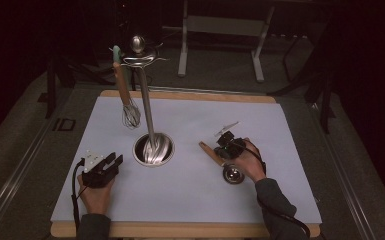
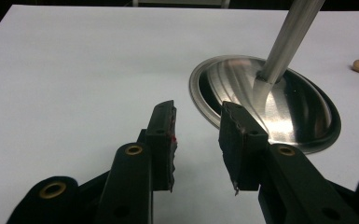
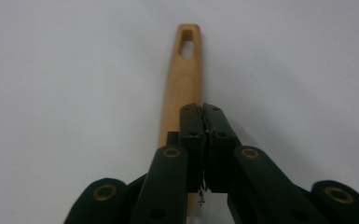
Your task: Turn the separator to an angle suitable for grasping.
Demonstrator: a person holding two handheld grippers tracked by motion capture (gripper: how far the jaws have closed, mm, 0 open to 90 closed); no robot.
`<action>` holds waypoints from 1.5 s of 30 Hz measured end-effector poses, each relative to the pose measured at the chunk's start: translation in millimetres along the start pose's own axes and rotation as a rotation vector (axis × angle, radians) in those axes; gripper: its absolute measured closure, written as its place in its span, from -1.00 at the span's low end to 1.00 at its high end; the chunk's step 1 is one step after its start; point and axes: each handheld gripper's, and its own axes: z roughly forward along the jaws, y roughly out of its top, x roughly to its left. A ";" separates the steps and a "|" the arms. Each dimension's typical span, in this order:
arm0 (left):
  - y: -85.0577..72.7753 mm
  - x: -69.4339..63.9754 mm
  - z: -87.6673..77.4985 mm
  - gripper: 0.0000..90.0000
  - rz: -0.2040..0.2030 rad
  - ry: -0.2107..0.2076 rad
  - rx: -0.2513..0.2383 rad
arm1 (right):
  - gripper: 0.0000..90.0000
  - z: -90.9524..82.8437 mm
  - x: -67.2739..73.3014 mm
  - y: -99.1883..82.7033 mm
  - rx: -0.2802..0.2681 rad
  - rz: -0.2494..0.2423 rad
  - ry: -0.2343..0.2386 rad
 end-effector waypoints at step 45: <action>-0.1 -1.5 0.1 0.44 0.011 0.009 -0.001 | 0.55 2.2 -3.2 -12.4 0.208 0.199 0.150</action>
